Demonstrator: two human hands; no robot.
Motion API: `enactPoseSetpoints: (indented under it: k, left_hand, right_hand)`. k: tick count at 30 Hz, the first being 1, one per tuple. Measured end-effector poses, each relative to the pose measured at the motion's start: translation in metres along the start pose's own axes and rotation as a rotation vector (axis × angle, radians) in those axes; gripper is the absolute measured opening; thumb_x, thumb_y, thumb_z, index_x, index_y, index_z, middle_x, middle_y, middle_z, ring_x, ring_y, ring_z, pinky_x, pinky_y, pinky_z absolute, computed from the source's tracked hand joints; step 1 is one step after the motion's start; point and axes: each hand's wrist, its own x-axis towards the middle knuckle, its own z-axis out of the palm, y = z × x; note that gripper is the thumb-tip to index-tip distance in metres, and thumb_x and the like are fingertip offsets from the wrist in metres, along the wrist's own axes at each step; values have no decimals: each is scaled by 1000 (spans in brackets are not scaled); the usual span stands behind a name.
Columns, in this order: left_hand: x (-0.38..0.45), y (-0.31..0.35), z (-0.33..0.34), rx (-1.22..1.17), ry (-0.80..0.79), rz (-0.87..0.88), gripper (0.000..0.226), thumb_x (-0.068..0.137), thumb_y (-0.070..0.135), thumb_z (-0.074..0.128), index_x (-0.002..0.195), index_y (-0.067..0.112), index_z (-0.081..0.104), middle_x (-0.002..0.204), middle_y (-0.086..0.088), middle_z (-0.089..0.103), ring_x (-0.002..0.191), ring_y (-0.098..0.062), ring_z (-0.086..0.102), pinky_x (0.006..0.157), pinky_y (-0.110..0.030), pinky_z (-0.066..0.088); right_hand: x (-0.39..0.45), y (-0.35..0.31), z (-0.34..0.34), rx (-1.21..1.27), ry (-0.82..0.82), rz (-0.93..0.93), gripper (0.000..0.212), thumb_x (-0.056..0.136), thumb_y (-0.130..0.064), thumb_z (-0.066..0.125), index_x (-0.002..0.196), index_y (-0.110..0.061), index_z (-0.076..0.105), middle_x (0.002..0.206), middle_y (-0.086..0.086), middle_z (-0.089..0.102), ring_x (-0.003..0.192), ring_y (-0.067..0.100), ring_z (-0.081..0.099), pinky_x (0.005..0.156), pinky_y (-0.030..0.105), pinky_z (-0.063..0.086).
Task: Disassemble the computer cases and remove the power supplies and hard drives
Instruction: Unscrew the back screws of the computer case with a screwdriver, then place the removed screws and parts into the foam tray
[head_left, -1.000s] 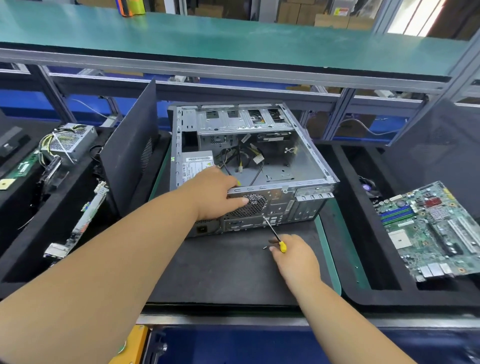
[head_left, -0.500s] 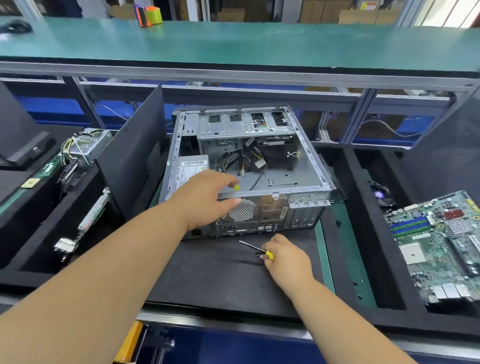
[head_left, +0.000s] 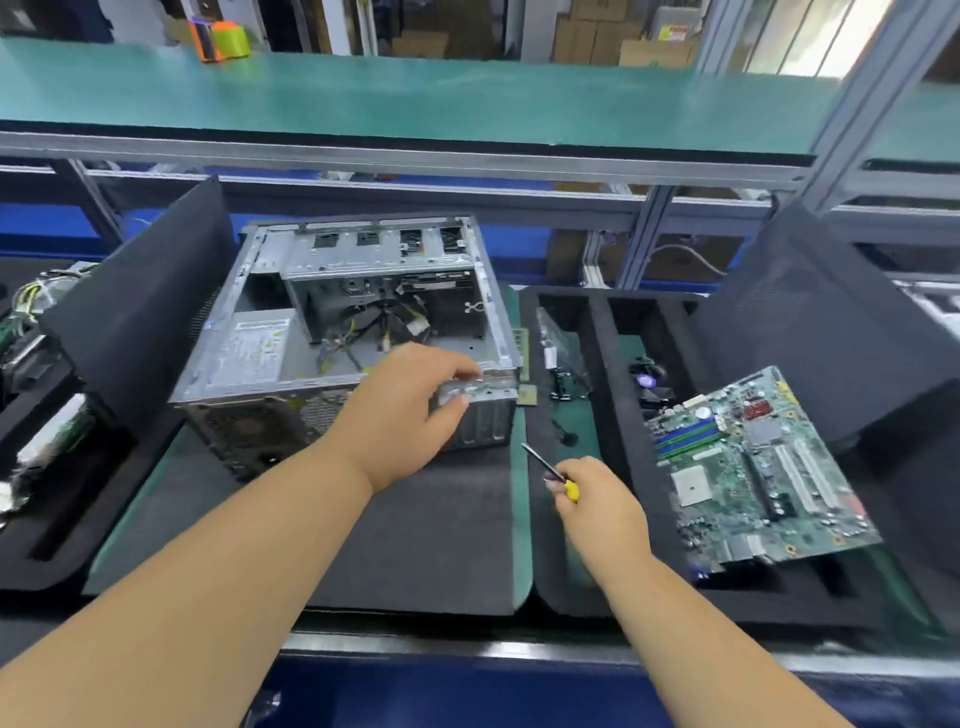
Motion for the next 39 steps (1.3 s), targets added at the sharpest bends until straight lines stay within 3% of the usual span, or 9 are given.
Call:
enactPoseSetpoints:
  k: [7, 11, 16, 20, 24, 26, 29, 33, 39]
  left_hand:
    - [11, 37, 38, -73, -56, -37, 24, 93, 19, 62, 116, 25, 66, 107, 17, 62, 109, -9, 52, 94, -24, 42]
    - [10, 43, 40, -110, -24, -74, 24, 93, 18, 62, 113, 30, 67, 104, 27, 60, 107, 0, 51, 94, -19, 40]
    - [12, 39, 31, -321, 12, -216, 22, 94, 18, 61, 106, 35, 67, 101, 24, 66, 103, -3, 59, 92, -22, 44]
    - [26, 34, 18, -583, -25, -413, 12, 94, 23, 65, 99, 34, 67, 97, 8, 70, 92, -8, 65, 81, -15, 47]
    - [40, 27, 1, -919, -94, -535, 16, 92, 19, 67, 106, 16, 62, 101, -8, 69, 94, -17, 69, 91, -34, 53]
    - [43, 18, -10, -983, -61, -525, 21, 91, 15, 67, 110, 9, 61, 100, -6, 67, 93, -16, 67, 92, -39, 52]
    - [43, -6, -33, -919, -28, -497, 17, 91, 15, 68, 107, 9, 65, 102, -13, 70, 93, -22, 66, 94, -43, 50]
    - [34, -47, -63, -865, -66, -496, 25, 83, 34, 71, 103, 19, 71, 105, -16, 70, 97, -29, 65, 93, -43, 48]
    - [16, -116, -97, -653, -80, -568, 16, 88, 32, 73, 78, 20, 68, 70, -2, 67, 66, -12, 59, 73, -34, 46]
  right_hand:
    - [-4, 47, -28, 85, -21, 139, 10, 96, -30, 60, 102, -34, 67, 111, -11, 60, 81, 12, 53, 68, 30, 42]
    - [2, 42, -45, 191, -5, 181, 10, 94, -28, 62, 93, -38, 62, 101, -12, 63, 76, 10, 59, 63, 27, 44]
    - [19, -4, -83, 549, 15, 165, 7, 92, -30, 58, 87, -27, 60, 80, -10, 64, 71, 12, 56, 60, 27, 41]
    - [36, -74, -117, 840, -19, 49, 18, 101, -23, 46, 91, -20, 61, 85, -3, 72, 68, 7, 61, 59, 25, 48]
    - [48, -142, -135, 822, -58, -168, 20, 101, -22, 50, 91, -20, 68, 88, -10, 76, 78, -2, 66, 59, 6, 45]
    - [55, -169, -134, 781, -81, -202, 19, 100, -25, 54, 93, -20, 71, 88, -11, 75, 81, -2, 67, 64, 10, 47]
    - [67, -200, -121, 680, -99, -209, 19, 97, -31, 60, 94, -20, 74, 90, -3, 74, 89, 11, 67, 79, 27, 51]
    - [83, -237, -98, 666, -176, -219, 19, 96, -31, 62, 94, -17, 75, 89, 0, 74, 88, 13, 68, 77, 26, 52]
    - [111, -267, -67, 406, -316, -122, 39, 98, -55, 47, 104, -25, 71, 93, -3, 68, 91, 15, 62, 81, 32, 47]
